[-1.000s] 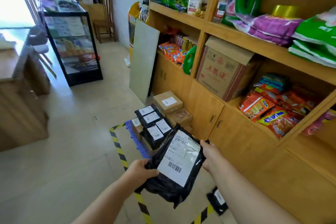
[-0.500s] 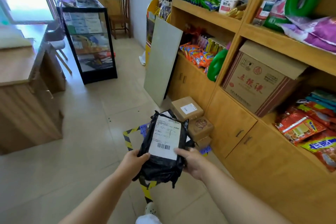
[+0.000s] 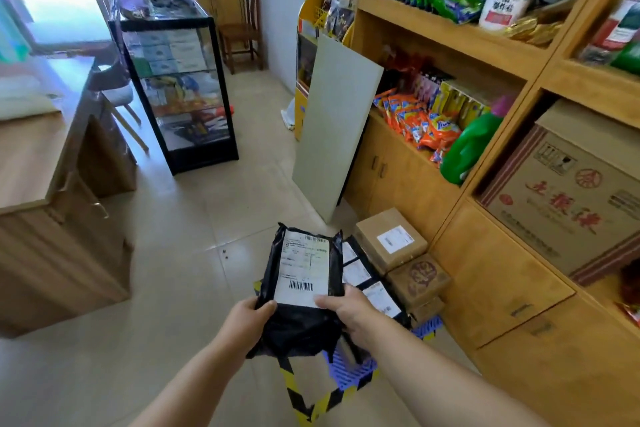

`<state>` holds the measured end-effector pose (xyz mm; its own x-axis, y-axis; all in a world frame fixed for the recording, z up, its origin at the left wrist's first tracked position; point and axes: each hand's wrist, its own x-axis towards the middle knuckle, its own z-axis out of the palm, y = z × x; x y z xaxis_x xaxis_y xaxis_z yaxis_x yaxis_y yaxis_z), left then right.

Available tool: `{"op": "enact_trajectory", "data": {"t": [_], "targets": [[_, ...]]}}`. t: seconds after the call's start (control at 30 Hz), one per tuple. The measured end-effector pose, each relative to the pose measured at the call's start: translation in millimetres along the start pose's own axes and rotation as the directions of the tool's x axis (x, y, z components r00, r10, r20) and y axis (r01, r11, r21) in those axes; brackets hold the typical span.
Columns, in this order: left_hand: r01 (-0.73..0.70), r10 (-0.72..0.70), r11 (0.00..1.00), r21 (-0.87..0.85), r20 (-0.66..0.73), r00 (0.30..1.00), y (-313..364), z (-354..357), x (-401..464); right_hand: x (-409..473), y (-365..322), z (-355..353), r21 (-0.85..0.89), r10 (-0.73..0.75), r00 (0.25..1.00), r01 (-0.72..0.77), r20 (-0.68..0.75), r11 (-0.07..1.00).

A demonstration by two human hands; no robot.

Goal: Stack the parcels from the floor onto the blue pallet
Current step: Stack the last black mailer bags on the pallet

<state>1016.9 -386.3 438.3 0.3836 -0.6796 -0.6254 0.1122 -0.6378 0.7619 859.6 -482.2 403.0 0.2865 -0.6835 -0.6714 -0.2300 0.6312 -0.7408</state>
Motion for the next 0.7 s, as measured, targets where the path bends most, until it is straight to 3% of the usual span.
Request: {"op": "enact_trajectory", "data": {"t": [0.17, 0.47, 0.7], "targets": [[-0.016, 0.015, 0.998, 0.059, 0.025, 1.0, 39, -33, 67, 51, -37, 33, 0.04, -0.006, 0.997, 0.009, -0.076, 0.999], [-0.061, 0.009, 0.962, 0.268, 0.191, 0.982, 104, -99, 185, 122, -76, 95, 0.173, 0.053, 0.975, -0.015, -0.218, 0.985], [-0.075, -0.04, 0.915, 0.396, 0.275, 0.961, 130, -78, 259, 163, -85, 101, 0.317, 0.125, 0.935, -0.014, -0.333, 0.948]]}}
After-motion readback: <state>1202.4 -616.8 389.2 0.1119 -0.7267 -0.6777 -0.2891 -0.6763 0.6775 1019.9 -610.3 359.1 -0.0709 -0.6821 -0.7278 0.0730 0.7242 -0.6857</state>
